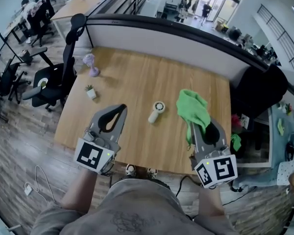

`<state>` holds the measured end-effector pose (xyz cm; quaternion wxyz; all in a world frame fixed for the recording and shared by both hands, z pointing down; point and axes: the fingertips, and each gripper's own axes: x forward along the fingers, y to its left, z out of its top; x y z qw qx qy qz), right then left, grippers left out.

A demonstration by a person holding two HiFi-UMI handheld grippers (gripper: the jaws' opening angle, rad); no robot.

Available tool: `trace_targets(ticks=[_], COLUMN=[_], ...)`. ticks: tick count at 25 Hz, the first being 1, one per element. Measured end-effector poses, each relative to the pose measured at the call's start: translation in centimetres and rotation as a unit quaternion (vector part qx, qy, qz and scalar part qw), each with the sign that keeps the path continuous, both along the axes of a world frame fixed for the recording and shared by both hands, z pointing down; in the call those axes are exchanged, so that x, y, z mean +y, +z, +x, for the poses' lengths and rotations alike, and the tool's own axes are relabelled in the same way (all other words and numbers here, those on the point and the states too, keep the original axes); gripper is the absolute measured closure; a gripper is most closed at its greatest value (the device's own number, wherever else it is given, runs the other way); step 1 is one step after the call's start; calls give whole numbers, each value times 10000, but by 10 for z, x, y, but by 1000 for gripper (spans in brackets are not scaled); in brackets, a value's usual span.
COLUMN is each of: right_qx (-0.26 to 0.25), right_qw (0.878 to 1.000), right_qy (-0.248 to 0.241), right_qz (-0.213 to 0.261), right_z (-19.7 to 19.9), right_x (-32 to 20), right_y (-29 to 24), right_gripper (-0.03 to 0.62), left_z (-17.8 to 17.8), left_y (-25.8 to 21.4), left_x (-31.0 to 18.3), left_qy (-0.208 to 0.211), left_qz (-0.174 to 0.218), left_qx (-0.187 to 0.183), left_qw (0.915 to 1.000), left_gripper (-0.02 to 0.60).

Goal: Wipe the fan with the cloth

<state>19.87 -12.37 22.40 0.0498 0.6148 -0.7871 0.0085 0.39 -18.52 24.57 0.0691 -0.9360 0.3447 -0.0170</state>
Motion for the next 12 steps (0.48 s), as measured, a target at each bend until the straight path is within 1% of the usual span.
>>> trace_targets(ticks=[2,7,12], right_qx=[-81,-208,-325], right_qw=[9999,9994,9981], right_qy=[44,4,-12], right_qz=[-47,-271,-525], right_z=[-1,-8,-9], right_x=[9,27,42], right_y=[2,18,34], right_gripper=[497,497,497], left_z=[-6,-13,-13], left_y=[0,12,21], left_x=[8,26,33], left_qy=[-38,-142,-142], left_qz=[-100,-263,-482], left_qx=[-48,-298,-317], left_qw=[9999,9991,9982], left_gripper=[578,580,580])
